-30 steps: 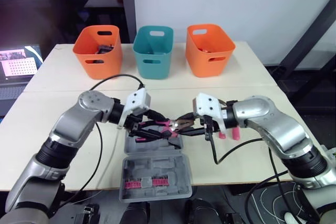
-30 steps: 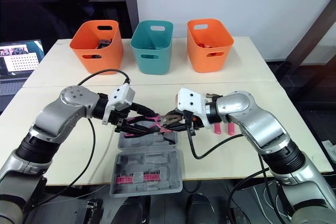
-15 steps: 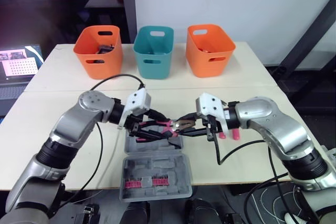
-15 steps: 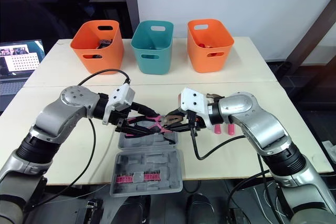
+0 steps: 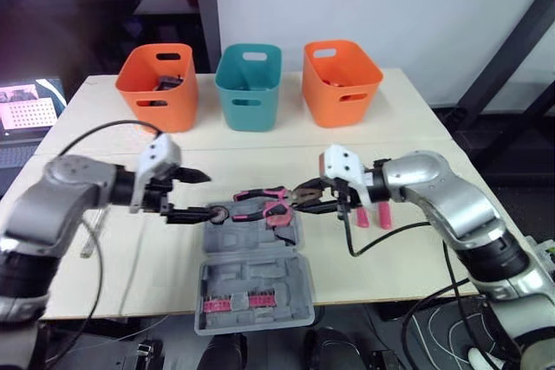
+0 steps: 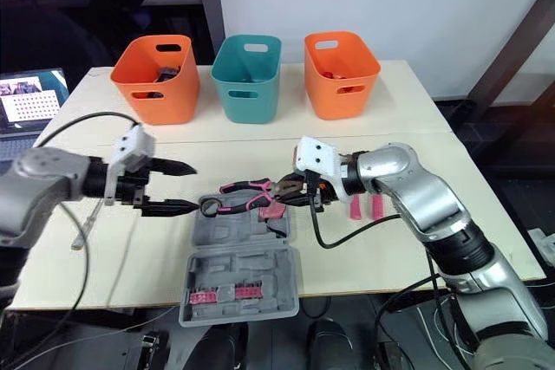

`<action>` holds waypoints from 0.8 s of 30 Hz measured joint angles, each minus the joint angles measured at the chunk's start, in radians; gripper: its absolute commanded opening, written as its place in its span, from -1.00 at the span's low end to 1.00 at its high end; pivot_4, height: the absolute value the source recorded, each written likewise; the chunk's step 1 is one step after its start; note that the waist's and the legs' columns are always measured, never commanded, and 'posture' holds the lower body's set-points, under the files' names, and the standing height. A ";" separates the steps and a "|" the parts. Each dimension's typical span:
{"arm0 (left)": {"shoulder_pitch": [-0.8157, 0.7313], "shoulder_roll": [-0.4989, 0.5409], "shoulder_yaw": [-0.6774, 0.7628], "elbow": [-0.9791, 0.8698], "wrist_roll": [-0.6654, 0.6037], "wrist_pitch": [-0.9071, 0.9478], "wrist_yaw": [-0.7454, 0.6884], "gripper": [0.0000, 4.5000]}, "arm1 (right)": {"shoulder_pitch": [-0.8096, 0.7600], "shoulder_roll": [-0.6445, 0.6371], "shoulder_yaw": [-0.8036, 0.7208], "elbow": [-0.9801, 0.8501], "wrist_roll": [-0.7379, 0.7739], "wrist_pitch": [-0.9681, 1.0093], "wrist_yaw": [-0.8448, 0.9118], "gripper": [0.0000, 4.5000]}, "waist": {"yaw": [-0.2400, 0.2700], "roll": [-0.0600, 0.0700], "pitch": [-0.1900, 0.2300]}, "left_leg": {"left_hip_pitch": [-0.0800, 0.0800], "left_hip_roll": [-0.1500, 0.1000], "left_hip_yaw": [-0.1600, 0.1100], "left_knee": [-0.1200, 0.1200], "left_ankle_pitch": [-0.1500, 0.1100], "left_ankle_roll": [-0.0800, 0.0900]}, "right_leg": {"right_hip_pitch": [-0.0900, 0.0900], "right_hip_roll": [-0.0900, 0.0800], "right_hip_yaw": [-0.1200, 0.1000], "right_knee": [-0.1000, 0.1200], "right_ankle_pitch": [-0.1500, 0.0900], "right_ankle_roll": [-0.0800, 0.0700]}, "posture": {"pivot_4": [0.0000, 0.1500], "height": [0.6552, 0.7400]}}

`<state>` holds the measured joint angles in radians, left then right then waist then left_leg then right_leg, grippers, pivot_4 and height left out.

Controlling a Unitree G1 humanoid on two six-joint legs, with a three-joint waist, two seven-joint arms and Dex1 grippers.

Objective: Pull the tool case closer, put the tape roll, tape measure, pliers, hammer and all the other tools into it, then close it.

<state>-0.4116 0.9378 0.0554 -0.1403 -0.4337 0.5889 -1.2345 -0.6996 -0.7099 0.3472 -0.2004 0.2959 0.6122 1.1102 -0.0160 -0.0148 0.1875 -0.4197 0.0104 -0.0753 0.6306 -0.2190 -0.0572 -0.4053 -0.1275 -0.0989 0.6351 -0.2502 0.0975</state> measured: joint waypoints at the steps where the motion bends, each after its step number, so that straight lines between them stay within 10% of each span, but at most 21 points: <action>1: 0.053 0.005 0.041 -0.009 0.001 -0.014 0.013 1.00 | -0.011 0.016 0.024 0.025 -0.017 -0.007 0.006 -0.56 | 0.000 0.000 0.000 | 0.000 0.000 0.000 0.000 0.000 0.000 | 0.000 0.000 0.001 0.000 0.000 0.000 | 1.00 1.00; 13: 0.604 -0.004 0.376 -0.018 -0.036 -0.171 -0.035 1.00 | -0.096 0.180 0.160 0.232 -0.150 -0.018 0.018 -0.56 | 0.005 0.001 0.000 | 0.002 0.005 0.004 -0.001 0.000 0.000 | -0.003 0.011 0.014 0.000 0.002 -0.005 | 1.00 1.00; 24: 0.635 -0.040 0.398 -0.081 -0.068 -0.184 0.008 1.00 | -0.106 0.292 0.210 0.308 -0.221 -0.017 -0.016 -0.56 | -0.001 0.001 0.000 | 0.005 0.006 0.008 -0.002 0.000 -0.001 | -0.003 0.012 0.017 0.000 0.004 -0.007 | 1.00 1.00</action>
<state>0.2236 0.8976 0.4531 -0.2215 -0.5021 0.4048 -1.2264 -0.8052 -0.4175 0.5574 0.1079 0.0749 0.5954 1.0945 -0.0170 -0.0139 0.1878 -0.4149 0.0168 -0.0675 0.6289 -0.2188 -0.0578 -0.4080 -0.1154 -0.0823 0.6351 -0.2461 0.0903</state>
